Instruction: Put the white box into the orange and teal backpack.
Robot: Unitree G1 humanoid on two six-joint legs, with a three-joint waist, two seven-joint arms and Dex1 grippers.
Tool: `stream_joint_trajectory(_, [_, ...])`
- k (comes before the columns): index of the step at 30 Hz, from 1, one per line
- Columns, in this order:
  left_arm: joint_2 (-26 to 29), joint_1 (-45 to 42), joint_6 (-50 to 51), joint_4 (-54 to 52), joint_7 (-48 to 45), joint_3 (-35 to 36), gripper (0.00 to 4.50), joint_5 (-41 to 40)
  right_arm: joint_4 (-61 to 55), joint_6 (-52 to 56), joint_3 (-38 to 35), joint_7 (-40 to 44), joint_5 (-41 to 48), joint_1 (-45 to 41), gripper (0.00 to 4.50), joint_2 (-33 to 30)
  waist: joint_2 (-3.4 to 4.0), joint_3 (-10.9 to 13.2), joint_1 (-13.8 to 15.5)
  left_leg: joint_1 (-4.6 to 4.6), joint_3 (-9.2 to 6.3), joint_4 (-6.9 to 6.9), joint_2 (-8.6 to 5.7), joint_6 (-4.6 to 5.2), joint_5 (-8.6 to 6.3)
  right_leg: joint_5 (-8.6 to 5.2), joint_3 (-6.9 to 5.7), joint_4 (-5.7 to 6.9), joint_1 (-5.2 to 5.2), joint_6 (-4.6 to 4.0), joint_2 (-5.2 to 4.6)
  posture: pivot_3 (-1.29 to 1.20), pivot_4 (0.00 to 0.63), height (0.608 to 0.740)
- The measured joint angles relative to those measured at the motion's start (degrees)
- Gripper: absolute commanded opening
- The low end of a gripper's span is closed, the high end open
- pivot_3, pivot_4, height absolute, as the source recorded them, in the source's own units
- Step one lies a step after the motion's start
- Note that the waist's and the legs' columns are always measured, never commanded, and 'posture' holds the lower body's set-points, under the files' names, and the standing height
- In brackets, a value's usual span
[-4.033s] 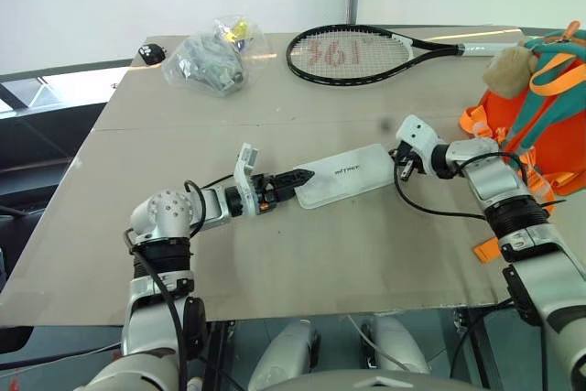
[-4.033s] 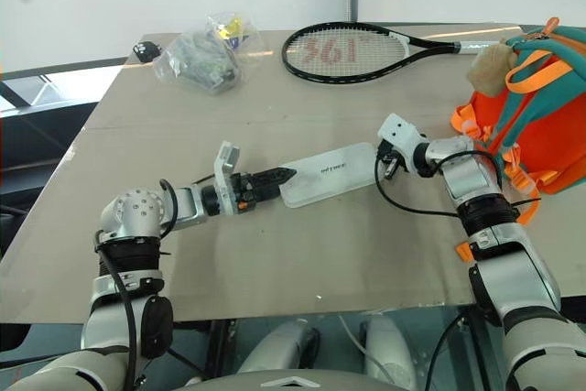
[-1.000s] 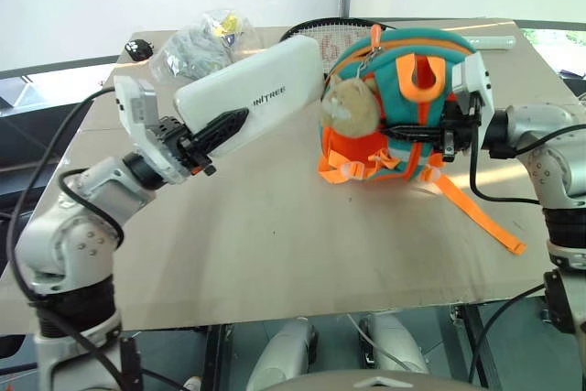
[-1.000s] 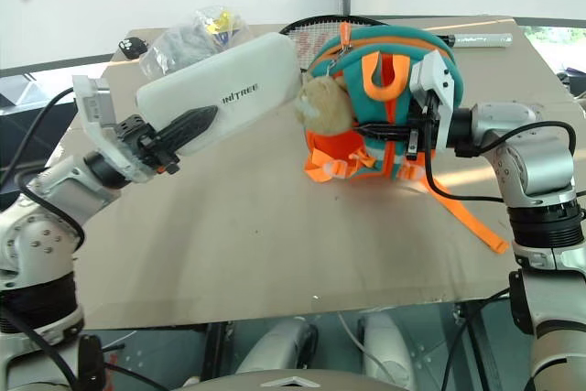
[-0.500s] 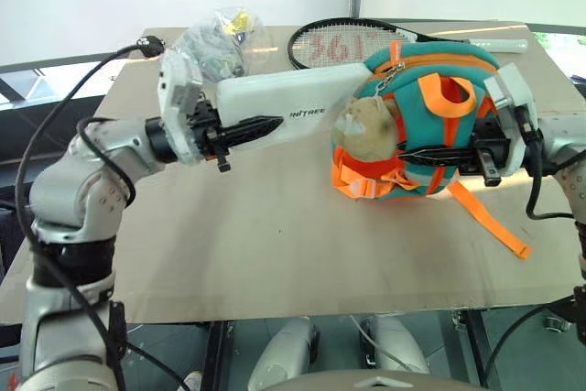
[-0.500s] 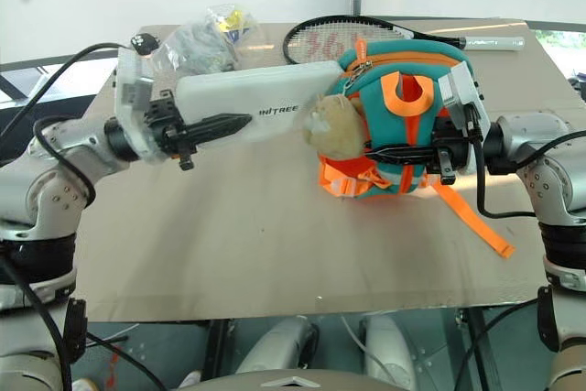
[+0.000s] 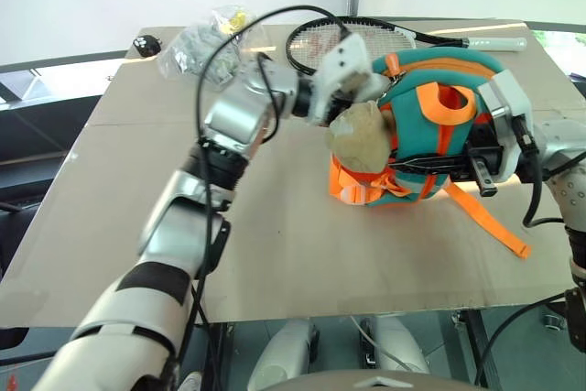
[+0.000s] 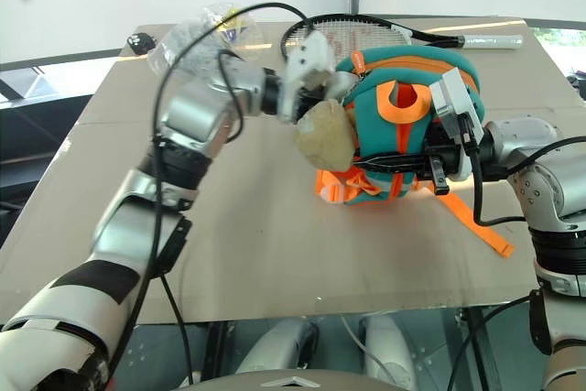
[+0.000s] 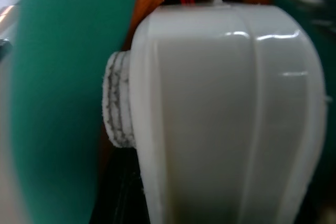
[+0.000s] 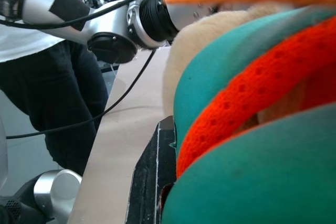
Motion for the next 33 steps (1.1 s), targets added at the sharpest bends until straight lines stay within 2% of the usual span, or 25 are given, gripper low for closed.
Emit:
stream_joint_trajectory(1, [-1.9,-0.4,-2.0,2.5,0.8,0.0,0.95,1.5,-0.2,-0.4,0.0,-1.2,-0.3,0.2,0.04,0.5,0.0,0.0,0.0,0.01,0.0,0.0,0.0,0.0,0.0,0.0,-0.01,0.02,0.0,0.0,0.0,0.0,0.15,0.739])
stream_joint_trajectory(3, [-4.3,-1.1,-5.9,6.9,1.9,0.2,1.95,3.9,-0.6,-0.8,-0.1,-3.7,-1.0,1.6,0.0,1.3,-0.01,0.0,0.2,0.05,-0.01,-0.01,0.01,0.0,0.0,0.0,-0.01,0.06,0.01,0.0,-0.01,0.0,0.15,0.739])
stream_joint_trajectory(4, [-4.6,-1.1,-6.5,7.7,2.1,0.3,2.24,4.3,-0.8,-0.9,-0.1,-4.4,-1.0,2.1,0.0,1.5,-0.01,0.0,0.2,0.06,-0.01,0.0,0.0,0.0,0.0,0.0,0.0,0.06,0.02,0.0,-0.01,0.0,0.15,0.739])
stream_joint_trajectory(6, [-4.6,-1.0,-7.5,9.0,3.1,1.3,3.25,5.3,-1.7,-1.2,-0.1,-7.3,-1.6,3.2,0.0,2.6,-0.01,0.0,0.2,0.06,-0.01,0.03,0.0,0.0,0.0,0.01,0.02,0.07,0.03,0.01,-0.01,0.0,0.15,0.739])
stream_joint_trajectory(9, [-3.2,0.1,-5.4,6.5,3.7,3.1,4.4,5.2,-2.1,-1.7,-0.1,-11.0,-2.9,3.1,0.0,4.2,-0.01,0.0,0.0,0.07,0.0,0.04,-0.01,0.0,0.0,0.02,0.07,0.1,0.01,0.04,0.01,0.0,0.15,0.739])
stream_joint_trajectory(10, [-1.8,1.0,-3.3,4.4,3.5,4.1,4.49,4.4,-2.0,-1.8,-0.1,-12.2,-3.5,3.1,0.0,4.5,-0.01,0.0,-0.3,0.08,0.0,0.03,0.0,0.0,0.0,0.02,0.11,0.13,-0.01,0.03,0.02,0.0,0.15,0.739])
stream_joint_trajectory(15, [9.3,4.4,12.8,-6.9,-1.0,13.5,4.49,-5.3,0.6,-2.3,0.2,-16.0,-6.4,2.8,0.0,5.8,0.0,0.0,-1.9,0.08,0.01,0.01,0.03,0.0,0.0,0.02,0.16,0.16,-0.15,0.03,0.06,0.0,0.15,0.739])
stream_joint_trajectory(18, [15.8,6.7,24.1,-11.8,-2.2,23.3,4.49,-14.5,2.9,-3.2,0.7,-17.4,-8.0,2.0,0.0,7.2,0.0,0.0,-2.4,0.09,-0.01,0.05,0.03,0.0,0.0,0.02,0.12,0.14,-0.16,0.03,0.06,0.0,0.15,0.739])
stream_joint_trajectory(19, [16.1,6.9,24.6,-12.2,-2.3,23.9,4.49,-15.0,3.0,-3.2,0.7,-17.5,-8.1,2.0,0.0,7.3,0.0,0.0,-2.4,0.09,-0.01,0.05,0.03,0.0,0.0,0.02,0.12,0.13,-0.16,0.03,0.06,0.0,0.15,0.739])
stream_joint_trajectory(20, [18.4,9.7,31.5,-16.9,-1.6,29.0,4.49,-20.6,4.3,-3.3,1.3,-18.0,-8.9,1.1,0.0,8.1,0.0,0.0,-2.5,0.1,-0.02,0.06,0.03,0.0,0.0,0.02,0.1,0.1,-0.11,0.03,0.05,0.0,0.15,0.739])
stream_joint_trajectory(23, [17.0,16.6,44.1,-28.2,3.9,35.8,4.49,-31.6,6.2,-3.6,1.5,-17.9,-9.7,-0.4,0.0,8.7,0.0,0.0,-1.8,0.08,-0.11,0.2,0.01,0.0,0.0,0.02,-0.01,0.09,0.04,0.03,0.04,0.0,0.15,0.739])
stream_joint_trajectory(26, [12.5,21.2,48.0,-35.5,10.1,36.4,4.49,-35.7,7.1,-4.1,1.8,-17.6,-10.1,-1.5,0.0,9.0,0.0,0.0,-1.1,0.12,-0.13,0.28,0.0,0.0,0.0,0.03,-0.06,0.11,0.17,0.05,0.03,0.0,0.15,0.739])
stream_joint_trajectory(31, [6.2,24.8,48.7,-40.0,20.6,31.2,4.49,-35.3,8.4,-4.4,2.3,-16.6,-10.9,-2.8,0.0,9.3,0.0,0.0,-1.2,0.21,-0.1,0.34,0.0,0.0,0.0,0.06,-0.01,0.13,0.28,0.08,0.05,0.0,0.15,0.739])
stream_joint_trajectory(33, [5.0,24.8,46.7,-40.0,22.6,28.9,3.95,-33.4,8.6,-4.4,2.5,-16.5,-11.1,-2.9,0.0,9.4,0.0,0.0,-1.3,0.21,-0.07,0.33,0.0,-0.01,0.0,0.06,0.01,0.13,0.28,0.08,0.05,0.0,0.15,0.739])
